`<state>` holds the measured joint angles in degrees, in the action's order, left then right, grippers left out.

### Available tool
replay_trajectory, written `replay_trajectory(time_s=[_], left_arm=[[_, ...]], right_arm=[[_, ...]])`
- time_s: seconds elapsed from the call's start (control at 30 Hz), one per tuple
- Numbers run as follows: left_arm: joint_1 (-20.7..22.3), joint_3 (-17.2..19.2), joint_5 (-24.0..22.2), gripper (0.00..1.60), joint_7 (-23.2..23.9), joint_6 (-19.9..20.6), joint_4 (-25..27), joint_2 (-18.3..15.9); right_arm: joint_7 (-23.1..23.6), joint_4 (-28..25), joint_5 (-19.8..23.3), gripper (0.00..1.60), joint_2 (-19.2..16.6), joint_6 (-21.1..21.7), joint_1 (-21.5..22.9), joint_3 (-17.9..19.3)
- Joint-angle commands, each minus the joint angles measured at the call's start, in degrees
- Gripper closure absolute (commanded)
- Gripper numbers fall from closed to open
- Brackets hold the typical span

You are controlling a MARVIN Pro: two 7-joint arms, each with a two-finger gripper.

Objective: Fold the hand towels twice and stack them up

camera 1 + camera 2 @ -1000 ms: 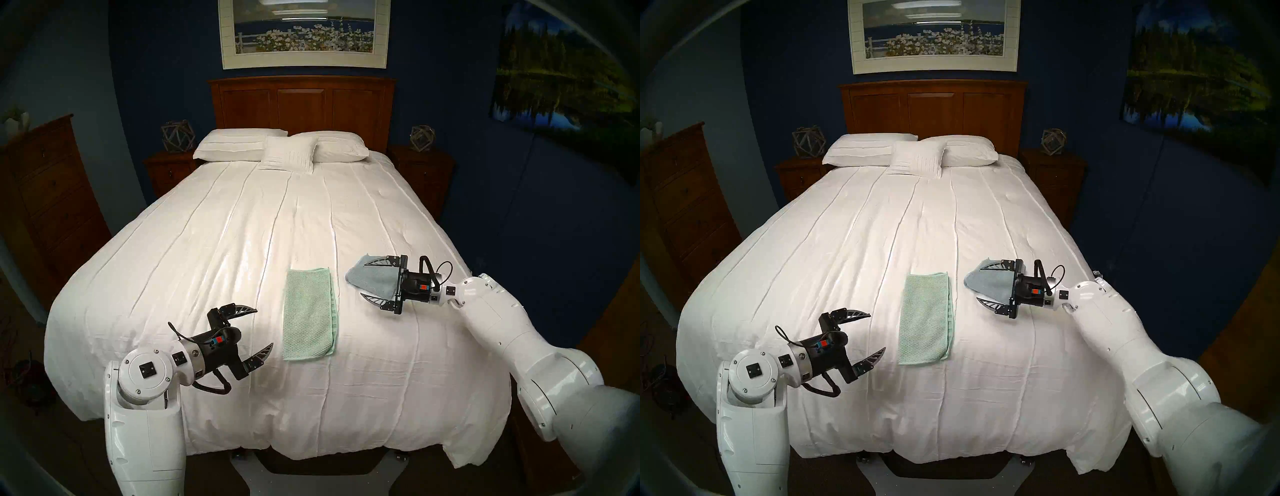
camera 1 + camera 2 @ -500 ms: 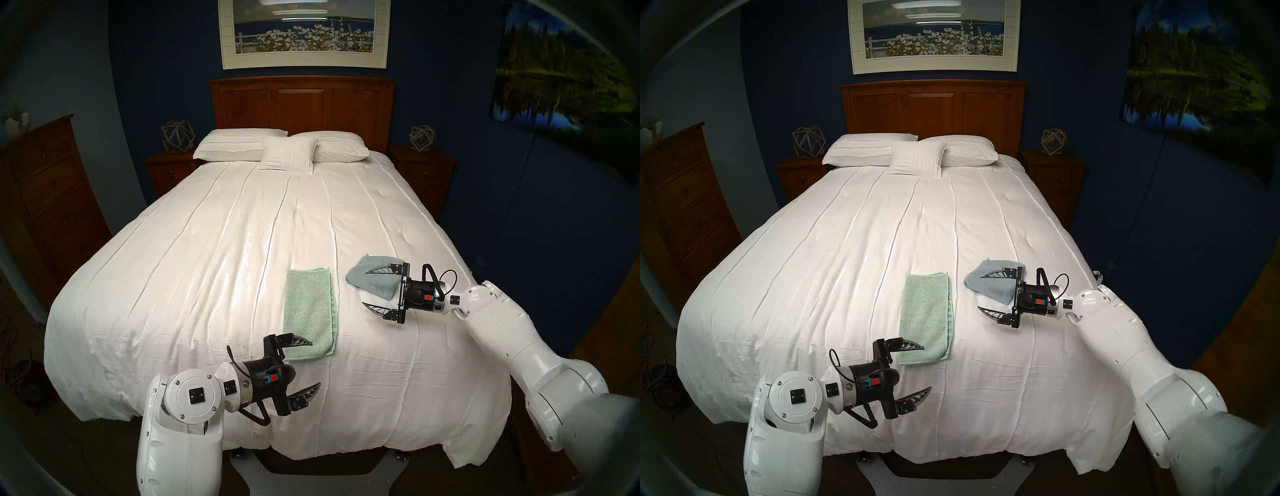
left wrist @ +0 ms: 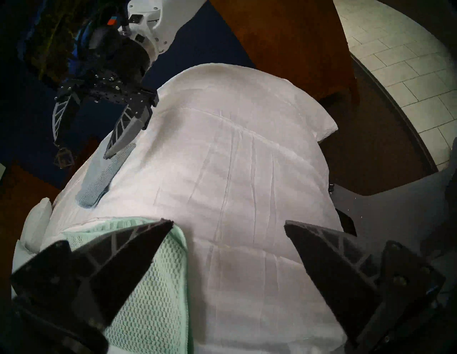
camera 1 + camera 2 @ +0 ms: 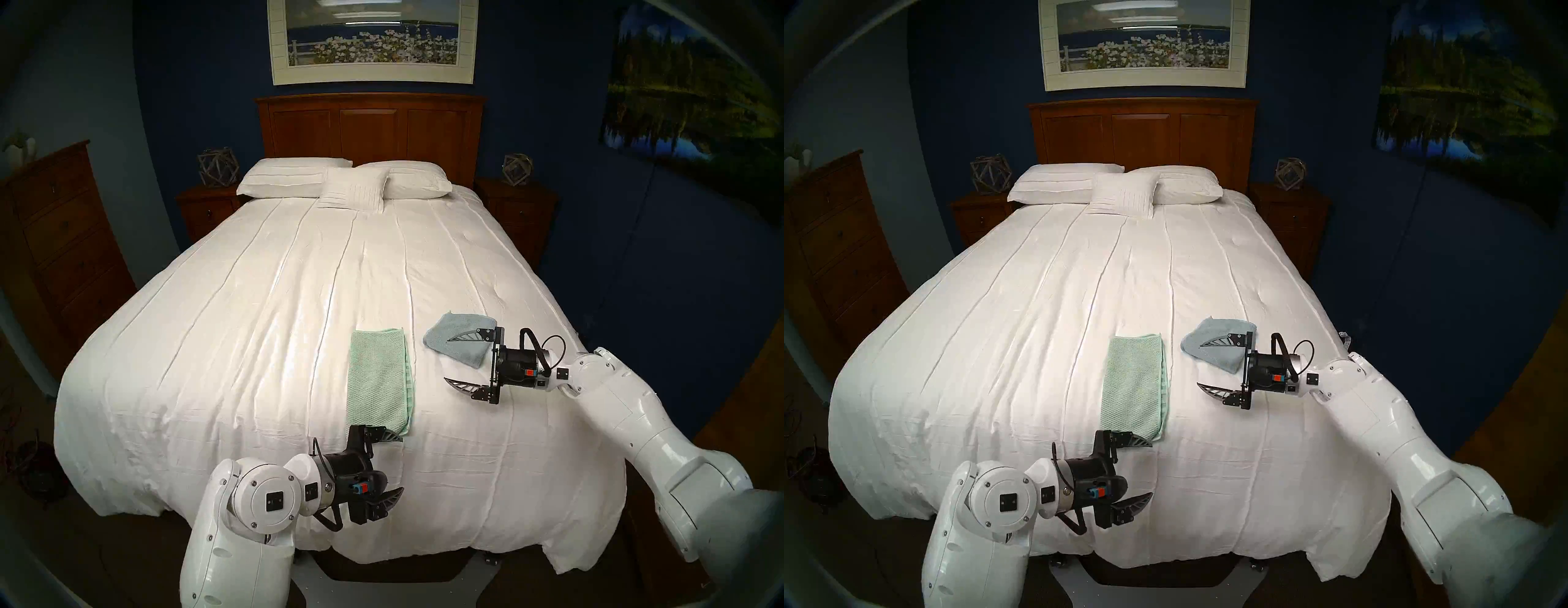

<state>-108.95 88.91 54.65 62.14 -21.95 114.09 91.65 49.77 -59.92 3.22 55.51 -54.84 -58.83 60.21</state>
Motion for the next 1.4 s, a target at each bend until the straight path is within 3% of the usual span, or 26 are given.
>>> replay_trajectory(time_s=[0.0,0.27,0.73,1.07,1.37], left_arm=[[1.5,0.1,4.3,0.0,-4.2,-0.9,0.8,-0.3],[1.8,-1.0,10.9,0.0,-9.1,-1.3,0.4,-0.5],[0.0,-2.3,20.0,0.0,-17.8,-0.2,-0.7,-0.7],[0.4,-3.5,26.0,0.0,-25.3,3.2,-2.5,-1.0],[0.6,-4.9,31.9,0.0,-33.2,7.7,-3.7,-1.5]], right_arm=[[1.0,-5.7,2.2,0.0,-2.6,-0.2,-1.7,0.2],[0.9,-11.6,4.1,0.0,-5.7,-0.2,-4.5,0.3],[0.3,-17.4,6.0,0.0,-9.3,0.1,-7.7,0.5],[1.0,-20.7,5.9,0.0,-12.4,1.0,-9.7,0.1],[2.3,-23.3,4.6,0.0,-14.1,4.4,-9.2,0.7]])
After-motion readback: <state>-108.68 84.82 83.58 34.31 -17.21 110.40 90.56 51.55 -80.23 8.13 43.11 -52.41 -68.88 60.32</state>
